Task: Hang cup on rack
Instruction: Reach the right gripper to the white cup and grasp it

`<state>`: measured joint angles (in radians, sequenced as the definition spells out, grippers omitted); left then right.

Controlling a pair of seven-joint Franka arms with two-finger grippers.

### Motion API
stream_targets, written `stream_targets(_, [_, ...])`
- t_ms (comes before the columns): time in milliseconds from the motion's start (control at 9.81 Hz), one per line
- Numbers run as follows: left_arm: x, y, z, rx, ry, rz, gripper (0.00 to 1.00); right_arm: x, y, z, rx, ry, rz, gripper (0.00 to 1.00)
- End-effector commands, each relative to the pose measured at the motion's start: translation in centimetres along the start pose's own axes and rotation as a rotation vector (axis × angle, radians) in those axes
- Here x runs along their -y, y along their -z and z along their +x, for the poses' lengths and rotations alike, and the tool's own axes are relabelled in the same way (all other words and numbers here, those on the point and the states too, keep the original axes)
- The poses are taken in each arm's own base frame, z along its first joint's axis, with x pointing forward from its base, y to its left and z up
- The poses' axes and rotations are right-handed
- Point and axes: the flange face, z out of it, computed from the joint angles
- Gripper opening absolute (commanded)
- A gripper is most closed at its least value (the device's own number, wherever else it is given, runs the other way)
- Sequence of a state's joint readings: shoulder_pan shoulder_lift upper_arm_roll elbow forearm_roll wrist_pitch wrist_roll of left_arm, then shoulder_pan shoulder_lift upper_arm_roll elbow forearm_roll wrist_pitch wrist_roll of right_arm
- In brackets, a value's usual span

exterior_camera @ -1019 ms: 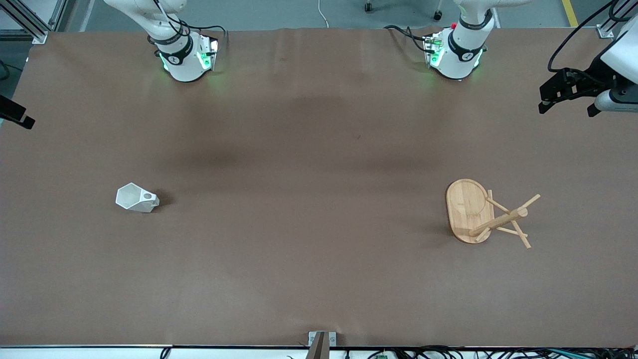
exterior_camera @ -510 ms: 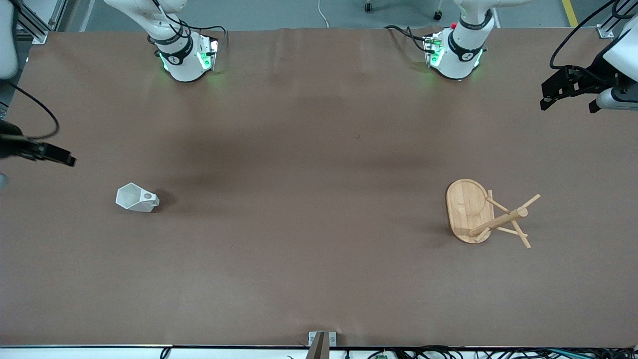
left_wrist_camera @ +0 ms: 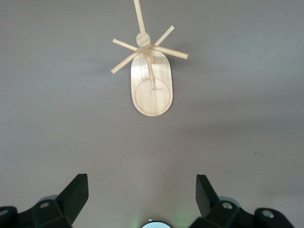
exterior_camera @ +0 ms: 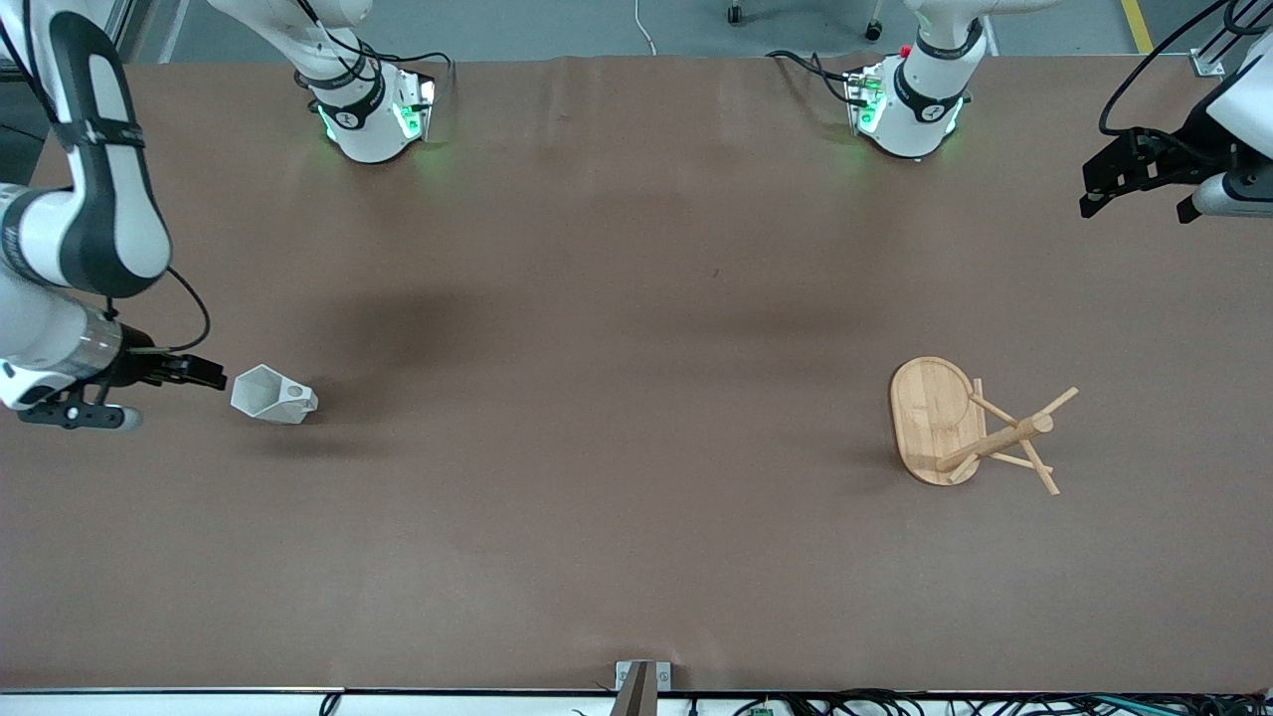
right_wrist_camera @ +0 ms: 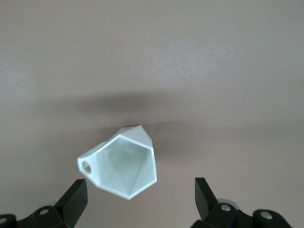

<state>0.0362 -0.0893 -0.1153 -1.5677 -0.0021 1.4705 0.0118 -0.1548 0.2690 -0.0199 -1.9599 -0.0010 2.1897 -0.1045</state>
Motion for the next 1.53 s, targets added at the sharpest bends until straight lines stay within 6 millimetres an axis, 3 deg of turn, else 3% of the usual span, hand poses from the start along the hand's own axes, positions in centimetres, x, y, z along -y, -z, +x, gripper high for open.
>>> stream_targets(0, [0.1, -0.9, 0.4, 0.035, -0.012, 0.001, 1.00, -0.6, -3.5, -0.7, -0.018, 0.013, 0.001, 1.00])
stream_targets(204, [-0.2, -0.6, 0.3, 0.029, -0.013, 0.001, 1.00, -0.5, -6.5, -1.8, -0.025, 0.011, 0.000, 1.00])
stream_targets(611, [-0.7, -0.4, 0.5, 0.024, -0.027, 0.000, 1.00, -0.5, -9.2, -2.0, -0.023, 0.010, 0.007, 0.91])
stream_targets(1223, [-0.8, -0.6, 0.5, 0.030, -0.029, -0.003, 1.00, -1.6, -10.7, -1.9, -0.034, -0.013, 0.008, 0.44])
stream_targets(1427, [-0.8, -0.9, 0.5, 0.038, -0.029, -0.003, 1.00, -1.4, -10.8, -1.9, -0.041, -0.061, 0.048, 0.11])
